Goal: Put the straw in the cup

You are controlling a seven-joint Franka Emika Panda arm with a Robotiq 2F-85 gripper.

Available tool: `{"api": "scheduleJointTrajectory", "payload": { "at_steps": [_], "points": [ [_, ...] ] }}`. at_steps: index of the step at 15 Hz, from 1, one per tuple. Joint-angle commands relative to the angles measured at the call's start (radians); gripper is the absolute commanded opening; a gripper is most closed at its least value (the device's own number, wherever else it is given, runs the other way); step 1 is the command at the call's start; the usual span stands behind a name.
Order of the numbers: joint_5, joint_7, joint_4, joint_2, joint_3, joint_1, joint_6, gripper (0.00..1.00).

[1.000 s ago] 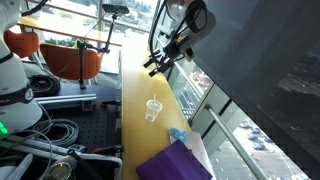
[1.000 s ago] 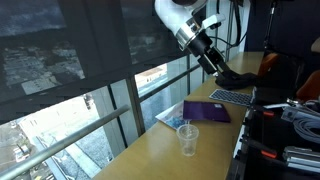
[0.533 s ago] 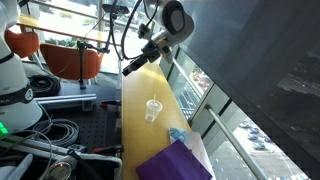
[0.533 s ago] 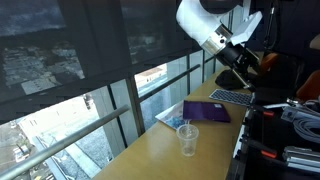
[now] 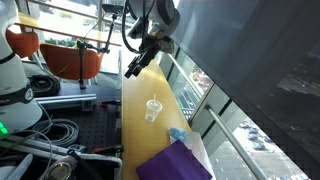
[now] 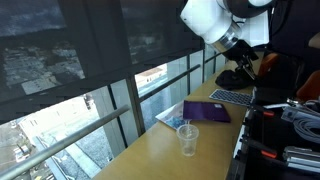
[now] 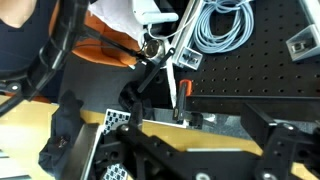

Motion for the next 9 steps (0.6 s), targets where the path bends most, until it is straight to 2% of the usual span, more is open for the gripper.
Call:
{"api": "scheduleJointTrajectory", "payload": {
  "at_steps": [1, 9],
  "points": [
    [-0.012, 0.0, 0.004, 0.001, 0.006, -0.004, -0.003, 1.0],
    [-0.022, 0.0, 0.006, 0.001, 0.007, -0.003, -0.003, 1.0]
  ]
}}
